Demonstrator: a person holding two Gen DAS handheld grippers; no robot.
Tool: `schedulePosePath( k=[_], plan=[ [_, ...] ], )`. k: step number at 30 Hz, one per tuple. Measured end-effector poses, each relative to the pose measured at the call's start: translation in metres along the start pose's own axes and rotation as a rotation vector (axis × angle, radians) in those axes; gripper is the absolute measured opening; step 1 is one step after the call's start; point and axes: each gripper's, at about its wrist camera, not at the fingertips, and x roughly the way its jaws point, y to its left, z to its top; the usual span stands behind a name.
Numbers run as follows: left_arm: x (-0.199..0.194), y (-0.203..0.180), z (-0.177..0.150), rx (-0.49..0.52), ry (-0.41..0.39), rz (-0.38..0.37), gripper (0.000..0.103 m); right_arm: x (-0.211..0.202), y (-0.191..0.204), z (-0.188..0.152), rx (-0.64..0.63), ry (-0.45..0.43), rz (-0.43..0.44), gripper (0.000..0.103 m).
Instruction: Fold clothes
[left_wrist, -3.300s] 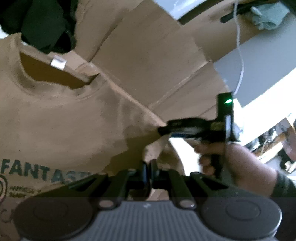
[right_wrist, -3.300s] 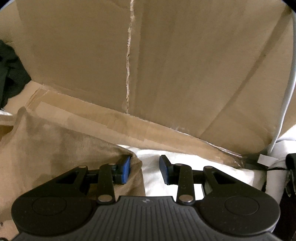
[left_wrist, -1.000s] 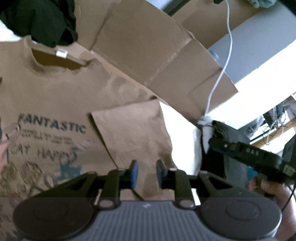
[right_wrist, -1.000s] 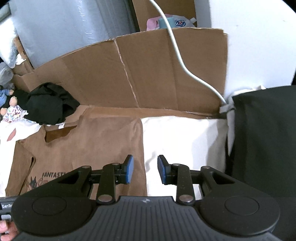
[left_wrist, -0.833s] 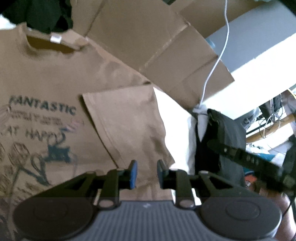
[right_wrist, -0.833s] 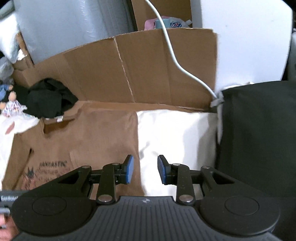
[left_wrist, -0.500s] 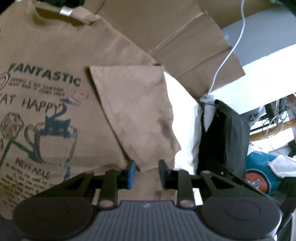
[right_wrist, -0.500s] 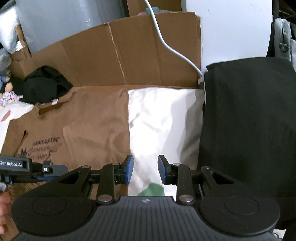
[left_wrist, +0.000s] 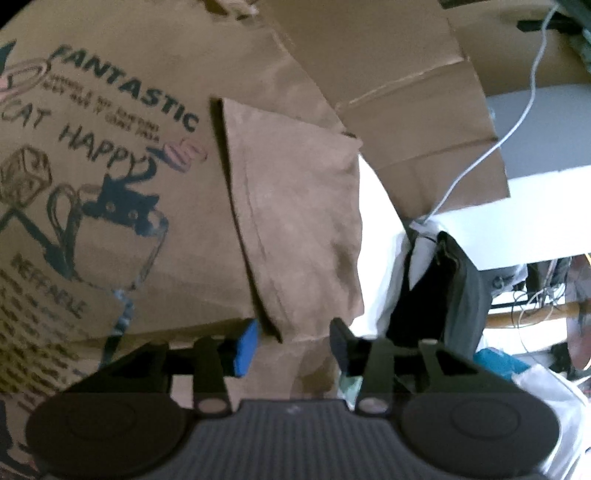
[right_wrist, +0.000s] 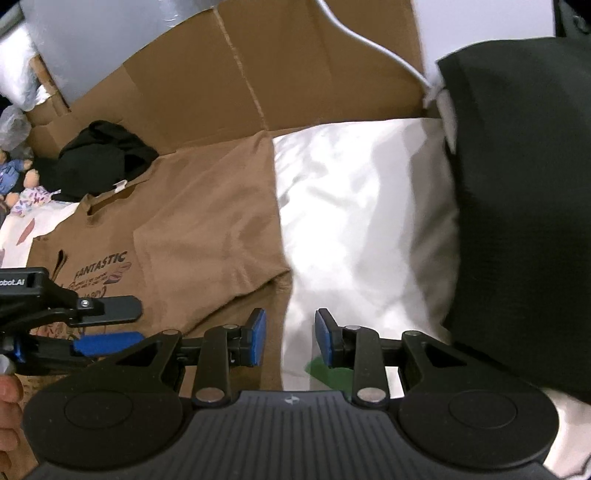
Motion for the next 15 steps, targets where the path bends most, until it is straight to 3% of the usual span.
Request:
schedulePosePath(
  k=[8,15],
  plan=[
    [0.011,0.003,-0.007,-0.132,-0.01,-0.03,0.045,0.005,-0.001,-0.003,-0.044,-0.038,-0.023,0.037],
    [0.016,0.021,-0.022,-0.359,-0.114,-0.045,0.046,0.008,0.0,-0.005,-0.042,-0.063,-0.021,0.037]
  ],
)
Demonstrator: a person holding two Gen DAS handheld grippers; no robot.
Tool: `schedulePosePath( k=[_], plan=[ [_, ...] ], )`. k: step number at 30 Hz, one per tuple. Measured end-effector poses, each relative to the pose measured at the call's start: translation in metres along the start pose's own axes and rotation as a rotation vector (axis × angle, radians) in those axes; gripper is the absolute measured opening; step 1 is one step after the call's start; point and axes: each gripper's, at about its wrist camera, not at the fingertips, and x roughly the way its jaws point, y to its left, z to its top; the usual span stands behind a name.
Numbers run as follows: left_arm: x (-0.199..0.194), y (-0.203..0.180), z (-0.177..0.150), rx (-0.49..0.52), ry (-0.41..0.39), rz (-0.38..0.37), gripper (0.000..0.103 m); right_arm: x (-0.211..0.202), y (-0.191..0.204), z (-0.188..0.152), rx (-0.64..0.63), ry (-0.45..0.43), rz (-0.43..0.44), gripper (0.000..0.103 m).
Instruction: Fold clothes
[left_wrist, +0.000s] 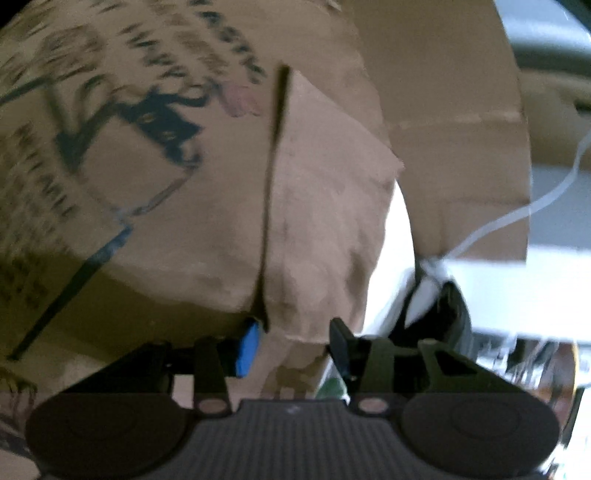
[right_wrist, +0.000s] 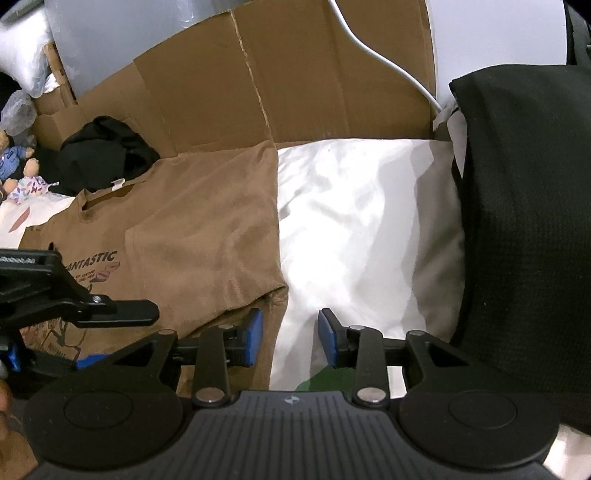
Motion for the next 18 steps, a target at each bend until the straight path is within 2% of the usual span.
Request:
schedulePosePath(
  k=[4,6,8,9,10,15,18],
  plan=[
    [0.002,0.0,-0.002,-0.028,-0.029,-0.006,0.049,0.005,0.004,0.001,-0.005,-0.003,-0.002,0.037],
    [0.004,-0.001,-0.003,-0.033,-0.041,0.0,0.045,0.007,0.006,-0.001,-0.007,0.0,-0.008,0.037],
    [0.005,-0.004,-0.005,-0.006,-0.053,0.017,0.033,0.01,0.006,-0.002,-0.006,0.001,-0.012,0.037],
    [0.006,-0.006,-0.006,0.01,-0.06,0.026,0.01,0.011,0.007,-0.002,-0.008,0.0,-0.011,0.037],
    [0.007,-0.007,-0.006,0.025,-0.057,0.034,0.007,0.012,0.007,-0.003,-0.013,0.001,-0.014,0.036],
    [-0.004,-0.013,-0.006,0.104,-0.093,0.084,0.005,0.012,0.002,-0.004,-0.008,-0.003,-0.014,0.024],
    [-0.011,-0.016,-0.007,0.14,-0.109,0.109,0.005,0.013,-0.001,-0.003,0.006,0.001,-0.008,0.022]
  ],
)
